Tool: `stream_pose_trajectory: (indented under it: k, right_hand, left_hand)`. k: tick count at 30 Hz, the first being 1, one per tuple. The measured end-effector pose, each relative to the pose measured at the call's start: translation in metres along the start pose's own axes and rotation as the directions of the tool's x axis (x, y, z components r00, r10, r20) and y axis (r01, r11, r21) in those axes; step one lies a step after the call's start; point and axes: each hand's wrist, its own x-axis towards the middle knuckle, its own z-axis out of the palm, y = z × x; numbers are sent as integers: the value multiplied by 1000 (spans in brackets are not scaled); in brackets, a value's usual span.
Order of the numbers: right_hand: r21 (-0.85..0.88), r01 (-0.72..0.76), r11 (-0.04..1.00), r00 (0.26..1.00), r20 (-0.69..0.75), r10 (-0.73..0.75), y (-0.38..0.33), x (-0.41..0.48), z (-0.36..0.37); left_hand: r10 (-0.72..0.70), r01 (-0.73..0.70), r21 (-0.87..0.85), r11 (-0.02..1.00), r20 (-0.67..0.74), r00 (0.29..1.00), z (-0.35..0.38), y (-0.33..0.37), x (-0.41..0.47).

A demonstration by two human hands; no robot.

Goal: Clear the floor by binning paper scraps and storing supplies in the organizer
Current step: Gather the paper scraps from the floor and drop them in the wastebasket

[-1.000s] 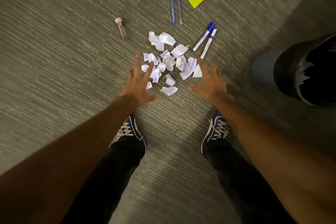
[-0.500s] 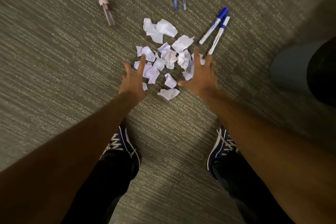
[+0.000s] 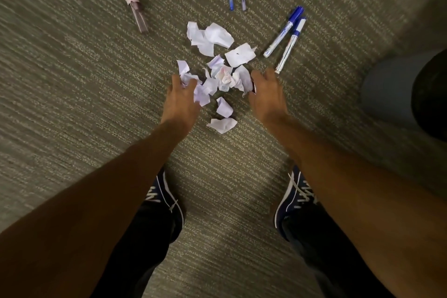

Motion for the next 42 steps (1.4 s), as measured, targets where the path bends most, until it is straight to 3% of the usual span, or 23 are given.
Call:
stream_pose_trajectory:
  k: [10, 21, 30, 34, 38, 42]
  right_hand:
    - [173, -5, 985, 998, -59, 15, 8, -2, -22]
    - [431, 39, 901, 995, -101, 5, -1, -35, -82]
    - [627, 102, 773, 972, -229, 58, -8, -73, -156]
    - [747, 97, 657, 954, -258, 153, 1, -97, -194]
    - [775, 109, 622, 902, -339, 265, 30, -124, -237]
    - [839, 60, 540, 852, -326, 411, 75, -146, -274]
  left_hand:
    - [-6, 4, -30, 1000, -75, 997, -29, 18, -4]
    - [10, -15, -45, 999, -122, 992, -95, 58, -40]
    - [164, -171, -28, 985, -166, 972, -156, 121, -81]
    - [300, -311, -27, 950, -200, 933, -177, 174, -100]
    - [414, -429, -33, 903, -204, 887, -186, 235, -116]
    - [503, -521, -56, 852, -192, 843, -181, 301, -129]
